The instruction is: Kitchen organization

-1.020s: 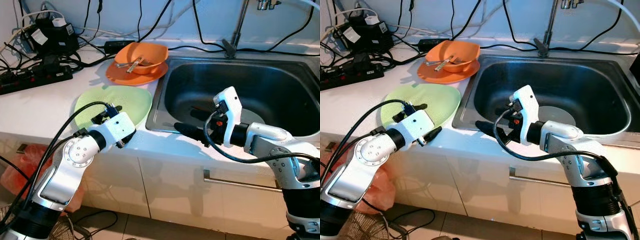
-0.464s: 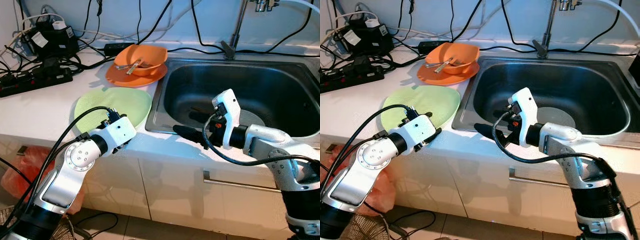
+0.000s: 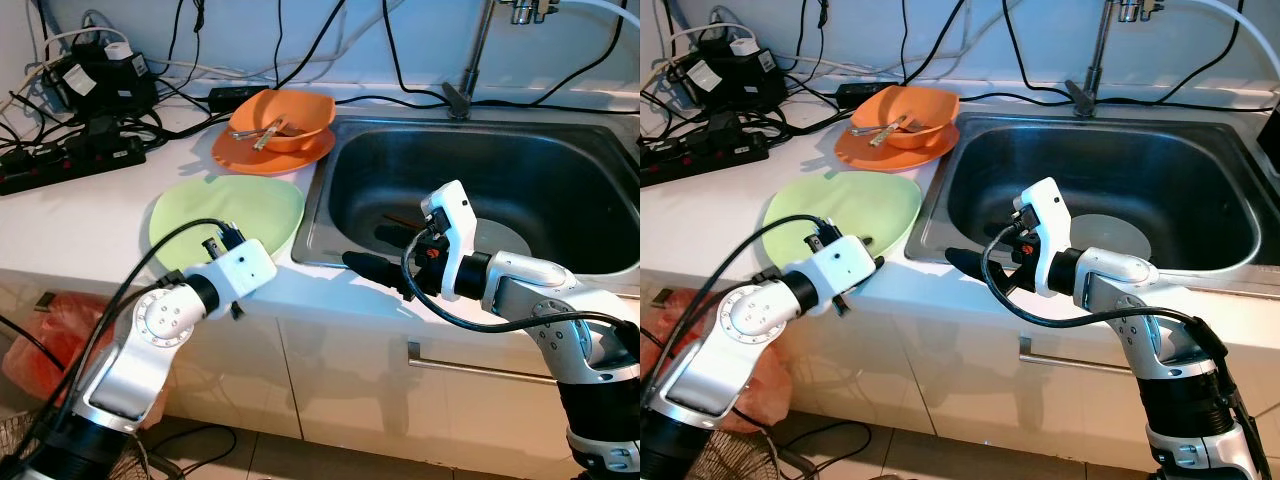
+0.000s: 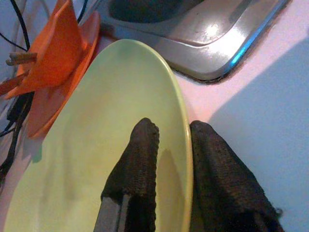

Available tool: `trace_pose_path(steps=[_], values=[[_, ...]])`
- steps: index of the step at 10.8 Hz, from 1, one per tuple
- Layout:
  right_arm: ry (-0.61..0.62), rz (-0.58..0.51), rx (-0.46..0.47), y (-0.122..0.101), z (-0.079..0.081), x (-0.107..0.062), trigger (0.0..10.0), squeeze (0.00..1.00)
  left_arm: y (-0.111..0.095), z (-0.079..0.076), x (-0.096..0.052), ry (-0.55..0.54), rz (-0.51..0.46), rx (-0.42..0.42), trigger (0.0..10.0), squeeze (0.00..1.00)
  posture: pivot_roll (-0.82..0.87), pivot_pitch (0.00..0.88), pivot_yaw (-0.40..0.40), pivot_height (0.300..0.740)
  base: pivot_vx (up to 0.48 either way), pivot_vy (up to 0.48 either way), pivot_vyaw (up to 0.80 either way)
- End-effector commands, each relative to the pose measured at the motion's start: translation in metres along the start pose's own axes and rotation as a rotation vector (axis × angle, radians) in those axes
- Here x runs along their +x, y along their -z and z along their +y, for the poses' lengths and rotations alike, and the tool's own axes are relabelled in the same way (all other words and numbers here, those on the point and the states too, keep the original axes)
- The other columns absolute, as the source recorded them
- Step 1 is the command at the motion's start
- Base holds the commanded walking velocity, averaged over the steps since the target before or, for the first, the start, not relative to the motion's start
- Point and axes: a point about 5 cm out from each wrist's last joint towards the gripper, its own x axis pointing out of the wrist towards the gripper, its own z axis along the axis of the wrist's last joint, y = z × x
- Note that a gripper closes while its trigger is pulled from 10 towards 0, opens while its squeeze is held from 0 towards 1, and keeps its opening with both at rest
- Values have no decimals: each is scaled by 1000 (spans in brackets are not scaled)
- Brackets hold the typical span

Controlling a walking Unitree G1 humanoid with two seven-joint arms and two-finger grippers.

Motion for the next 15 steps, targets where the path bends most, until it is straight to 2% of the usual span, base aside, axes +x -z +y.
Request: trace_pose_path(steps=[1, 8, 10, 11, 12, 13, 15], values=[[6, -14, 5, -1, -1, -1, 10000, 937, 26, -24, 2, 121, 122, -49, 0, 0, 66, 50, 59, 740, 0, 0, 0], [2, -19, 7, -4, -2, -1, 10000, 910, 20, -25, 6, 94, 79, -71, 0, 0, 59, 52, 49, 740, 0, 0, 0], [3, -32, 42, -3, -3, 0, 10000, 878, 11, -31, 8, 86, 33, -59, 0, 0, 60, 52, 50, 740, 0, 0, 0], [17, -63, 91, -5, -6, -1, 10000, 808, 2, -32, 10, 34, -24, -27, 0, 0, 58, 51, 49, 740, 0, 0, 0], [54, -104, 149, -10, -13, -1, 10000, 337, -7, -31, 13, -26, -77, 5, 0, 0, 57, 50, 49, 740, 0, 0, 0], [76, -139, 203, -14, -18, 0, 10000, 39, -15, -32, 17, -48, -123, 17, 0, 0, 56, 50, 47, 740, 0, 0, 0], [116, -166, 261, -17, -24, 1, 10000, 0, -33, -35, 22, -94, -231, 50, 0, 0, 51, 48, 47, 740, 0, 0, 0]])
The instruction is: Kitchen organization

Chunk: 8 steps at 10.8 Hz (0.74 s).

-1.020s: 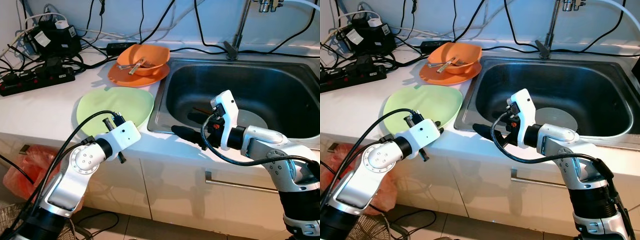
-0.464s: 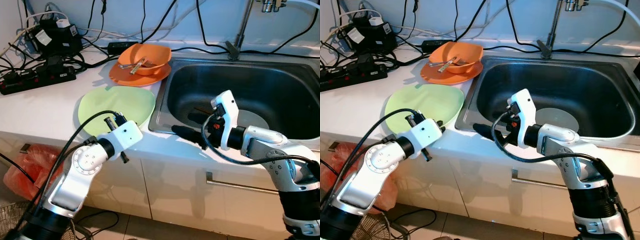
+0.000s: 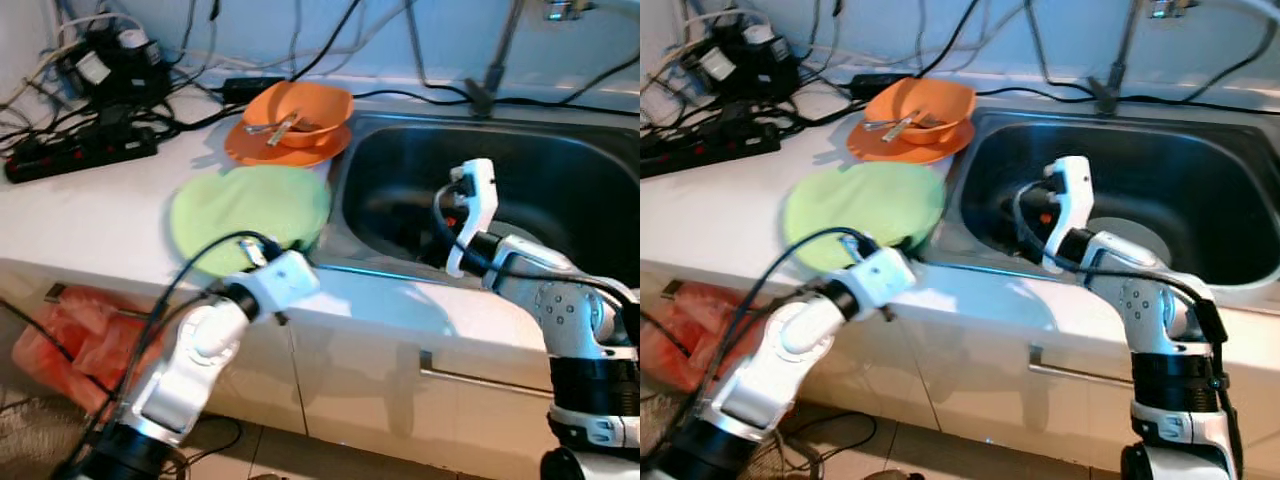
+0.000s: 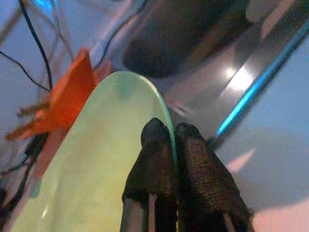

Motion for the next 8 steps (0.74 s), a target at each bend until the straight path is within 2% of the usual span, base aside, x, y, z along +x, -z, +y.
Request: trace_pose_path(steps=[1, 3, 4, 5, 6, 8], values=[[8, -10, 7, -5, 0, 1, 10000, 0, -5, -2, 4, -15, -35, 24, 0, 0, 49, 47, 49, 740, 0, 0, 0], [19, -16, 34, -6, -1, 2, 10000, 0, -11, 0, 4, -45, -94, 56, 0, 0, 49, 46, 48, 740, 0, 0, 0], [21, -19, 48, -6, -1, 2, 10000, 0, -13, -4, 6, -29, -121, 75, 0, 0, 49, 45, 47, 740, 0, 0, 0], [18, -24, 67, -8, -1, 4, 10000, 0, -18, -17, 11, 11, -196, 140, 0, 0, 45, 41, 46, 740, 0, 0, 0], [18, -28, 77, -9, -1, 5, 10000, 0, -19, -19, 12, 12, -221, 144, 0, 0, 43, 41, 45, 740, 0, 0, 0], [34, -87, 160, -20, -5, 9, 10000, 0, -19, -27, 14, 33, -286, 195, 0, 0, 36, 40, 46, 740, 0, 0, 0]])
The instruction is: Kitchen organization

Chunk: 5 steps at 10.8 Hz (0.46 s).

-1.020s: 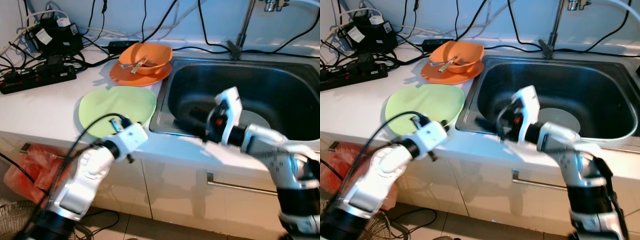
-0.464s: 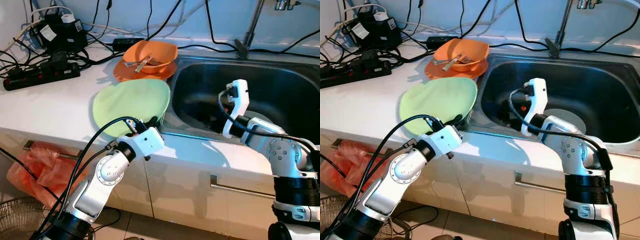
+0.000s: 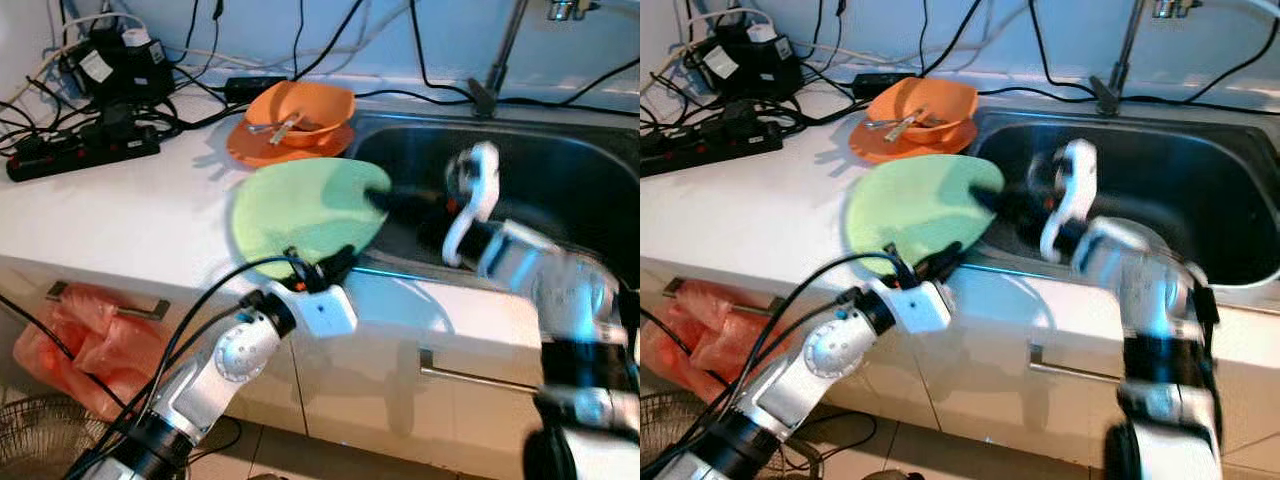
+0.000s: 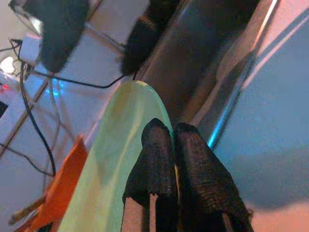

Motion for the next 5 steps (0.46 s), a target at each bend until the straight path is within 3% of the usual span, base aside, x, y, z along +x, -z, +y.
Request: trace_pose_path(steps=[1, 5], values=[[11, -12, 41, -3, -2, 1, 10000, 0, -3, 3, 1, -16, -31, 26, 0, 0, 37, 42, 45, 740, 0, 0, 0], [131, -3, 74, -3, -11, 12, 10000, 0, -6, 9, 1, -104, -83, 70, 0, 0, 45, 46, 40, 740, 0, 0, 0]])
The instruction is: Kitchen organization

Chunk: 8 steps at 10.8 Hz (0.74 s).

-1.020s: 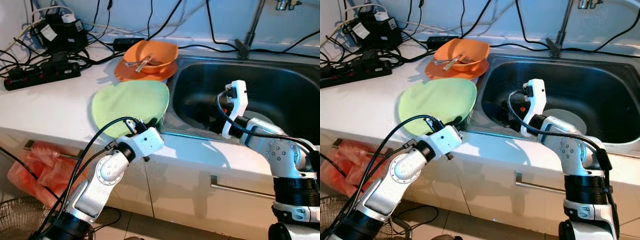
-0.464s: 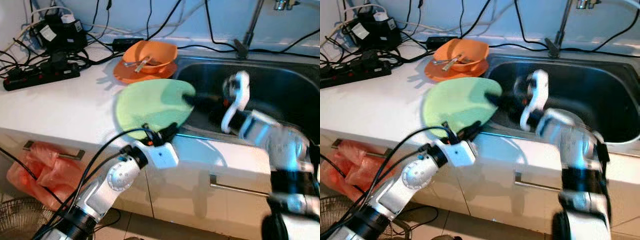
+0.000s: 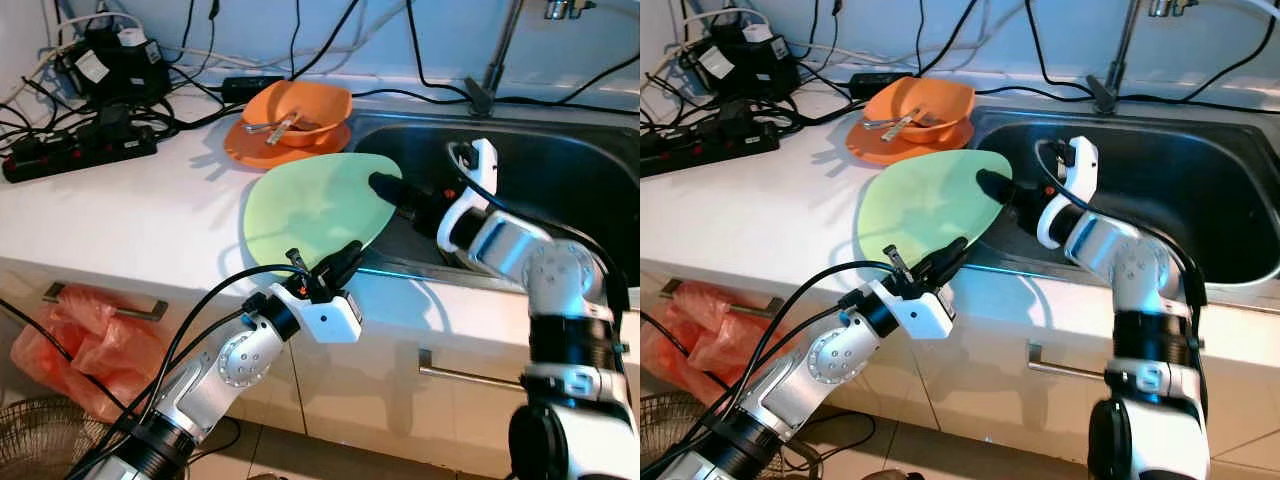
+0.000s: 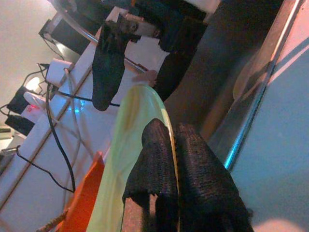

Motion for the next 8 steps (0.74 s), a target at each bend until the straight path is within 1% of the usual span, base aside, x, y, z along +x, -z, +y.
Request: trace_pose_path(steps=[1, 3, 4, 6, 8], values=[[19, 0, 5, -1, -1, 2, 10000, 0, 0, 7, 2, -33, -13, 17, 0, 0, 44, 50, 38, 740, 0, 0, 0], [17, 12, 13, 3, 0, 6, 10000, 0, 0, 6, 2, -37, -21, 18, 0, 0, 44, 51, 37, 740, 0, 0, 0], [21, 19, 39, 6, 0, 11, 78, 0, 0, 6, 3, -40, -26, 18, 0, 0, 45, 52, 35, 740, 0, 0, 0], [92, 32, 79, 11, -4, 18, 0, 0, 0, 4, 3, -40, -27, 15, 0, 0, 52, 55, 29, 740, 0, 0, 0], [96, 43, 76, 13, 0, 21, 0, 0, 0, 4, 2, -42, -27, 11, 0, 0, 51, 55, 28, 740, 0, 0, 0]])
